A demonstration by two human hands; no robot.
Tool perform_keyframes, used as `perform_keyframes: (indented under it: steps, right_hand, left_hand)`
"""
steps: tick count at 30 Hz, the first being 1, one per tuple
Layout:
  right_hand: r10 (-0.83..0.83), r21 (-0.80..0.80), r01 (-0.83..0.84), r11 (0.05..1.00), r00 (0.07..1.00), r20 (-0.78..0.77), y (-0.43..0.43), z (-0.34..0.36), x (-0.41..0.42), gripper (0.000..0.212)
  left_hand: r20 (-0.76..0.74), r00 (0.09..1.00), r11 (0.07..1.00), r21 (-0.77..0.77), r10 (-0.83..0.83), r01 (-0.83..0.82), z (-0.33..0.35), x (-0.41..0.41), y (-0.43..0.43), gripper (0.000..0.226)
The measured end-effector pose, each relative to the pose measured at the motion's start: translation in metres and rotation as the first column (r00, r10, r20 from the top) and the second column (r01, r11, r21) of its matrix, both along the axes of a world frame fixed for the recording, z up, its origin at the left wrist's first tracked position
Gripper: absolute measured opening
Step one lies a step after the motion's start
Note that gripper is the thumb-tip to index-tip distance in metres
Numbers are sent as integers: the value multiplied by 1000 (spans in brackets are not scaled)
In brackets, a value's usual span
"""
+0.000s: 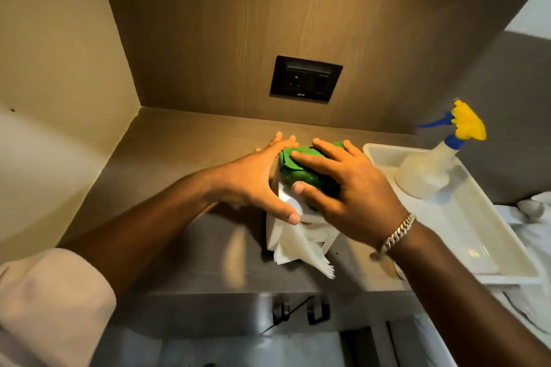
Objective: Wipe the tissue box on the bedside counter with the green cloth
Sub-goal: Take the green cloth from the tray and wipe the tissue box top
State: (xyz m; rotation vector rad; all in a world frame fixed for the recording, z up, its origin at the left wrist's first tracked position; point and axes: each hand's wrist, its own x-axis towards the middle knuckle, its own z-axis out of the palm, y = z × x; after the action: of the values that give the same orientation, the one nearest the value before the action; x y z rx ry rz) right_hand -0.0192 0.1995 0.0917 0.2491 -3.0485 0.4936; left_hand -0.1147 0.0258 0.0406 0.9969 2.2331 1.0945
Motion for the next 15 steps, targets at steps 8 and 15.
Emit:
perform_keyframes:
  steps: [8,15]
  right_hand:
    - [11,-96,-4,995,998,68,37,9,-1,44]
    - [208,15,-208,978,978,19,19,2,14,49]
  left_hand:
    - [-13,1000,996,-92,-2,0,-4,-4,2,133]
    - [-50,999,992,-128,-9,3,-3,-7,1,133]
